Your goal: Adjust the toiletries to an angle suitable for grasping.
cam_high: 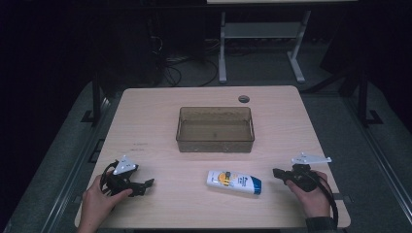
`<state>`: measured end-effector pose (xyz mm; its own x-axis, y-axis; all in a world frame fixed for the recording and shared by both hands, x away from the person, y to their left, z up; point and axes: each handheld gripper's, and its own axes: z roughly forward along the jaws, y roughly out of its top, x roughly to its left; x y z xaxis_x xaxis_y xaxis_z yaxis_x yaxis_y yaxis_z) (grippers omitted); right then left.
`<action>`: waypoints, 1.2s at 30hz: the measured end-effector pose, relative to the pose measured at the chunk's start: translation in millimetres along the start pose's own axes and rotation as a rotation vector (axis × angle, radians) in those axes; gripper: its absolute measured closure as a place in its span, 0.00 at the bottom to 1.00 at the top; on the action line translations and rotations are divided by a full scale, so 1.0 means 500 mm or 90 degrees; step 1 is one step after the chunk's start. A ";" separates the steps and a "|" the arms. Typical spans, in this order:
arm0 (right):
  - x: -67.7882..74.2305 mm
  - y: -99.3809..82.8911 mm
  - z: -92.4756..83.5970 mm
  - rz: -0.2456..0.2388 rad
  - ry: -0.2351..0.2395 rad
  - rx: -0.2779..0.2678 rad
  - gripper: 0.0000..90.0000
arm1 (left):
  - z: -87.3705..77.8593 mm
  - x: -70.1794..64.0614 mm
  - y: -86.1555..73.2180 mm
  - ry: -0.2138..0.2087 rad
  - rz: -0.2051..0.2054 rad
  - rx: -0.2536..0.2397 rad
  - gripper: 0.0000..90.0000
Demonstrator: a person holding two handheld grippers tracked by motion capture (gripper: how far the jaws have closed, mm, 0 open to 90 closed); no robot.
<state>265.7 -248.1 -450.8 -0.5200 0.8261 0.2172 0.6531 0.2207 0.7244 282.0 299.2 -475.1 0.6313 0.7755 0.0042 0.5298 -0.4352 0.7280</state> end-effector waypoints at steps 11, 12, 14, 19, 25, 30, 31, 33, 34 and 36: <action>0.035 0.001 -0.009 -0.017 0.059 0.015 1.00 | 0.000 0.000 0.000 0.000 0.000 0.000 0.15; 0.043 0.000 -0.009 -0.015 0.070 0.018 1.00 | 0.000 0.000 0.000 0.000 0.000 0.000 0.14; 0.047 0.000 -0.010 -0.019 0.079 0.019 1.00 | 0.000 0.000 0.000 0.000 0.000 0.000 0.15; 0.076 -0.003 -0.012 -0.039 0.112 0.022 1.00 | 0.000 0.000 0.000 0.000 0.000 0.000 0.15; 0.095 -0.003 -0.008 -0.047 0.132 0.027 1.00 | 0.000 0.000 0.000 0.000 -0.001 -0.001 0.15; 0.108 -0.007 0.007 -0.058 0.139 0.049 1.00 | 0.000 0.000 0.000 -0.001 -0.001 0.000 0.15; 0.108 -0.008 0.012 -0.065 0.137 0.056 1.00 | 0.000 0.000 0.000 0.000 -0.001 0.000 0.15; 0.107 -0.009 0.014 -0.064 0.137 0.059 1.00 | 0.000 0.000 0.000 0.000 -0.001 0.000 0.15; 0.107 -0.010 0.015 -0.061 0.135 0.064 1.00 | 0.000 0.000 0.000 0.000 -0.001 0.000 0.15; 0.105 -0.011 0.018 -0.065 0.133 0.065 1.00 | 0.000 0.000 0.000 0.000 -0.001 0.000 0.15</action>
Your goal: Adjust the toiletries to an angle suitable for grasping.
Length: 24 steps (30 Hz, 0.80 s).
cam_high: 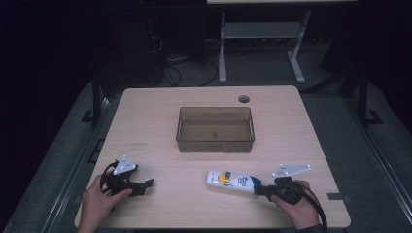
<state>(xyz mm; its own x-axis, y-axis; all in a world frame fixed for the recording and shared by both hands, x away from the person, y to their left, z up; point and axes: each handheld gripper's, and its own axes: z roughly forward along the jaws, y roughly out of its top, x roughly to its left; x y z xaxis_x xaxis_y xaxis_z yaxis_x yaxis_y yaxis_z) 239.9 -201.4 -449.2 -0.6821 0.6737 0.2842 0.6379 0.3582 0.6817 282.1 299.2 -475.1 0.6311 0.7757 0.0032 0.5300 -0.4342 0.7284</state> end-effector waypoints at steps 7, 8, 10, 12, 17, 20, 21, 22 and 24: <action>-0.007 0.000 0.003 0.004 -0.009 0.009 1.00 | 0.000 0.000 0.000 0.000 0.000 0.000 0.15; -0.008 0.000 0.003 0.004 -0.010 0.008 1.00 | 0.000 0.000 0.000 0.000 0.000 0.000 0.15; -0.012 0.001 0.003 0.004 -0.014 0.007 1.00 | 0.000 0.000 0.000 0.000 0.000 0.000 0.15; -0.017 0.002 0.002 0.008 -0.018 0.005 1.00 | 0.000 0.000 0.000 0.000 0.000 0.000 0.15; -0.026 0.006 0.005 0.011 -0.024 0.004 1.00 | 0.000 0.000 0.000 0.000 0.000 0.000 0.15; -0.033 0.010 0.007 0.010 -0.028 0.003 1.00 | 0.000 0.000 0.000 0.000 0.000 0.000 0.15; -0.039 0.014 0.010 0.014 -0.030 0.006 1.00 | 0.000 0.000 0.000 0.000 0.000 0.000 0.15; -0.039 0.014 0.010 0.014 -0.030 0.006 1.00 | 0.000 0.000 0.000 0.000 0.000 0.000 0.15; -0.043 0.017 0.013 0.014 -0.032 0.006 1.00 | 0.000 0.000 0.000 0.000 0.000 0.000 0.15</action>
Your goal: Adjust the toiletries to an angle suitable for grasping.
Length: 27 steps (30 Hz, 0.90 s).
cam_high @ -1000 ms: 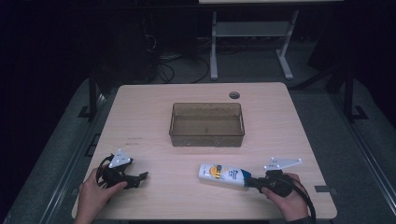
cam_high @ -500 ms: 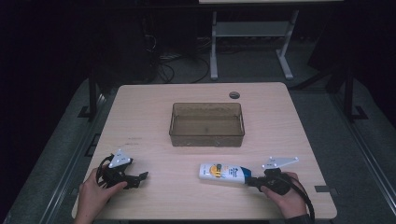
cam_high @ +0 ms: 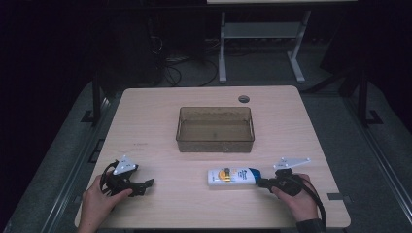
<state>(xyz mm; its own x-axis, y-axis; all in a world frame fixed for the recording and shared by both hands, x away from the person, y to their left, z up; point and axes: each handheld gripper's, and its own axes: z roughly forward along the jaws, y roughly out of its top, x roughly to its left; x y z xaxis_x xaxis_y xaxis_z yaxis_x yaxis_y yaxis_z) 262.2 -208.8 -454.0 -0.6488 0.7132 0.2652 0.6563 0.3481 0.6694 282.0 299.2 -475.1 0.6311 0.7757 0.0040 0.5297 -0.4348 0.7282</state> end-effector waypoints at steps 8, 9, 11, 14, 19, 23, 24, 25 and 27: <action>-0.015 0.010 0.007 0.009 -0.009 -0.008 1.00 | 0.000 0.000 0.000 0.000 0.000 0.000 0.15; -0.018 0.014 0.008 0.012 -0.012 -0.009 1.00 | 0.000 0.000 0.000 0.000 0.000 0.000 0.15; -0.020 0.015 0.009 0.011 -0.012 -0.010 1.00 | 0.000 0.000 0.000 0.000 0.000 0.000 0.15; -0.029 0.020 0.012 0.014 -0.016 -0.013 1.00 | 0.000 0.000 0.000 0.000 0.001 0.000 0.15; -0.040 0.034 0.020 0.018 -0.021 -0.016 1.00 | 0.000 0.000 0.000 0.000 0.000 0.000 0.15; -0.048 0.045 0.027 0.020 -0.025 -0.016 1.00 | 0.000 0.000 0.000 0.000 0.000 0.000 0.15; -0.048 0.045 0.027 0.020 -0.025 -0.016 1.00 | 0.000 0.000 0.000 0.000 0.000 0.000 0.15; -0.050 0.047 0.029 0.019 -0.025 -0.020 1.00 | 0.000 0.000 0.000 0.000 0.000 0.000 0.15; -0.054 0.050 0.033 0.023 -0.027 -0.018 1.00 | 0.000 0.000 0.000 0.000 0.000 0.000 0.15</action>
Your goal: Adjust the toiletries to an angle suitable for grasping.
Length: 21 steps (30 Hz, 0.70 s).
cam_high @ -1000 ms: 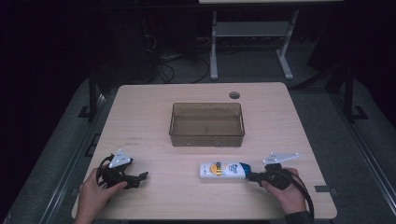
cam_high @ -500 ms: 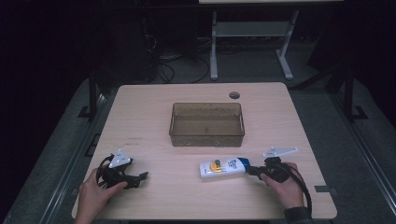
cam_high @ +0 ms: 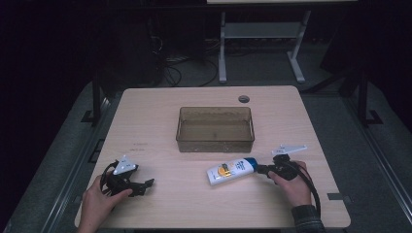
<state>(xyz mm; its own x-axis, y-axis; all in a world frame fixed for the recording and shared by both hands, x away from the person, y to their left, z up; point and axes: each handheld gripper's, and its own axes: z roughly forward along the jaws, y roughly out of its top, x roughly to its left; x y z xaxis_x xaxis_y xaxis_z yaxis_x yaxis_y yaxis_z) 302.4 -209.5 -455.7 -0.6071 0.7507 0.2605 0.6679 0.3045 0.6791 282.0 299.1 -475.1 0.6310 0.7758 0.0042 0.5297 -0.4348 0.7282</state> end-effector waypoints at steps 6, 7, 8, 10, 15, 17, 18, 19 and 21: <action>-0.006 0.011 0.008 0.002 -0.005 -0.003 1.00 | 0.000 0.000 0.000 0.000 0.001 0.001 0.15; -0.007 0.013 0.010 0.001 -0.006 -0.005 1.00 | 0.000 0.000 0.000 0.000 0.001 0.001 0.15; -0.010 0.017 0.013 0.000 -0.006 -0.005 1.00 | 0.000 0.000 0.000 -0.001 -0.001 0.001 0.15; -0.010 0.019 0.014 0.004 -0.008 -0.005 1.00 | 0.000 0.000 0.000 0.000 0.000 0.000 0.15; -0.012 0.024 0.016 0.004 -0.007 -0.007 1.00 | 0.000 0.000 0.000 0.000 0.000 0.000 0.15; -0.009 0.025 0.014 0.001 -0.004 -0.011 1.00 | 0.000 0.000 0.000 0.000 -0.001 0.000 0.15; -0.004 0.027 0.009 -0.001 -0.001 -0.016 1.00 | 0.000 0.000 0.000 -0.001 -0.002 0.000 0.15; 0.003 0.031 0.006 -0.001 0.004 -0.025 1.00 | 0.000 0.000 0.000 -0.001 -0.002 0.000 0.15; 0.012 0.036 0.005 -0.007 0.009 -0.027 1.00 | 0.000 0.000 0.000 -0.001 -0.002 0.000 0.15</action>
<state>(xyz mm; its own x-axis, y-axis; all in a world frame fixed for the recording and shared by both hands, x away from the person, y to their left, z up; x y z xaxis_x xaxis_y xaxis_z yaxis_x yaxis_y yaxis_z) 311.9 -197.8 -443.5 -0.6214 0.7383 0.2623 0.6421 0.2880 0.7104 281.9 299.0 -475.1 0.6297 0.7768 0.0013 0.5317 -0.4322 0.7283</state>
